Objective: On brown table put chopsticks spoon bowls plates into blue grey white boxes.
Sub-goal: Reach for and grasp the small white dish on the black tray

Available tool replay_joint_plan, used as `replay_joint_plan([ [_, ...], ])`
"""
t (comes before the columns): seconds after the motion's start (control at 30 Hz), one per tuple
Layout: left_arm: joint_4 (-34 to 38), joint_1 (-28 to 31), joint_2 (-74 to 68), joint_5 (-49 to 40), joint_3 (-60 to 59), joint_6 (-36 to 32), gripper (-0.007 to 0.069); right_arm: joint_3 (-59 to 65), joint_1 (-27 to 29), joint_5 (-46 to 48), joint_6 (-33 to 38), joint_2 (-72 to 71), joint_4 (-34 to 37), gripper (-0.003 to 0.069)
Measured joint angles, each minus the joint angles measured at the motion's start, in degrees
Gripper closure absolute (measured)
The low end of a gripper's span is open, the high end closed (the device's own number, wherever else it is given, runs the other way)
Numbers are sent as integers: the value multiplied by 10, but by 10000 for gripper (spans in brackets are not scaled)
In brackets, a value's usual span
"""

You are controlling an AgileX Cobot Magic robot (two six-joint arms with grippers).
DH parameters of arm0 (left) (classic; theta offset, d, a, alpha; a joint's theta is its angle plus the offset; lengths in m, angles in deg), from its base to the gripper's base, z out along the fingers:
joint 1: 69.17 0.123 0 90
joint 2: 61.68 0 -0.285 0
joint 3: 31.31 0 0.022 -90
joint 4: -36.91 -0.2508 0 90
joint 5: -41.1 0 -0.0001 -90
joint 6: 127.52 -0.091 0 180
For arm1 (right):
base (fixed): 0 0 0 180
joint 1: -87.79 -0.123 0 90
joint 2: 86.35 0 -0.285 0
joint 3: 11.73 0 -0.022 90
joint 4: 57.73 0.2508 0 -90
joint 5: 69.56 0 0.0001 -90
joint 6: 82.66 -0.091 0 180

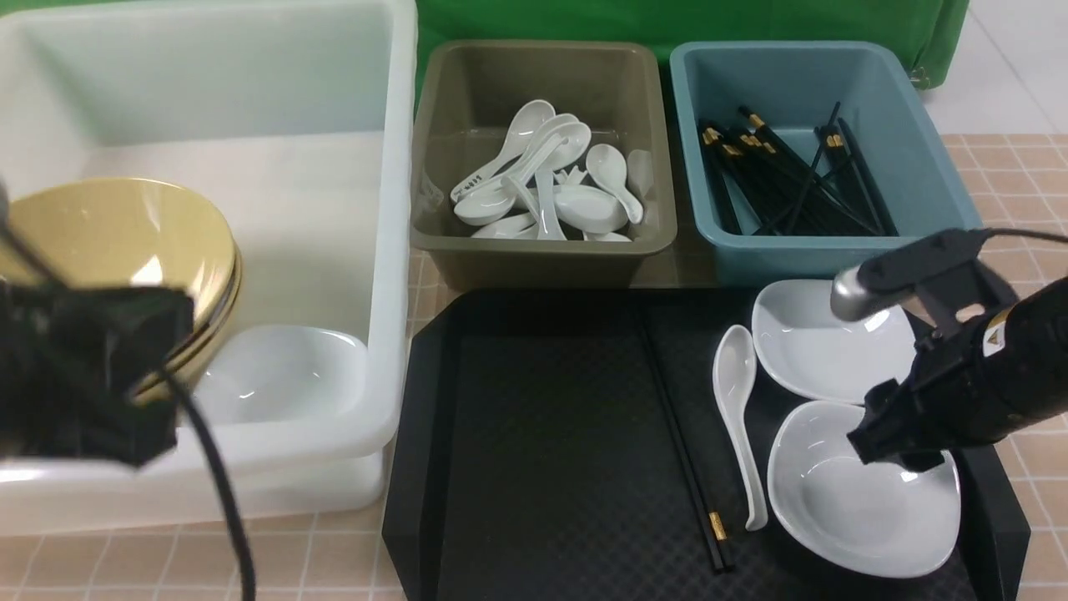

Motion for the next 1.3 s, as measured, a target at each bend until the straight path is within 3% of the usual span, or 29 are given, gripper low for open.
replay_joint_plan([
  [0.23, -40, 0, 98, 106, -108, 18, 565, -3, 1, 13, 4, 55, 2, 237],
  [0.37, -41, 0, 126, 139, -123, 19, 565, -3, 1, 27, 46, 57, 41, 290],
  [0.47, -41, 0, 135, 164, -129, 21, 565, -5, 1, 48, 116, 55, 111, 432],
  [0.5, -41, 0, 135, 165, -130, 21, 565, -5, 1, 49, 116, 55, 114, 442],
  [0.57, -41, 0, 136, 167, -130, 23, 565, -10, 1, 66, 145, 55, 139, 557],
  [0.67, -41, 0, 137, 169, -130, 31, 565, -15, 1, 71, 156, 54, 149, 619],
  [0.97, -40, 0, 137, 169, -130, 45, 565, -21, 1, 80, 178, 4, 146, 622],
  [1.1, -40, 0, 137, 169, -130, 58, 565, -21, 6, 81, 151, -3, 111, 617],
  [1.2, -40, 0, 137, 169, -130, 74, 565, -21, 30, 72, 129, -2, 88, 545],
  [1.3, -40, 0, 137, 169, -130, 77, 565, -21, 46, 36, 133, 0, 84, 406],
])
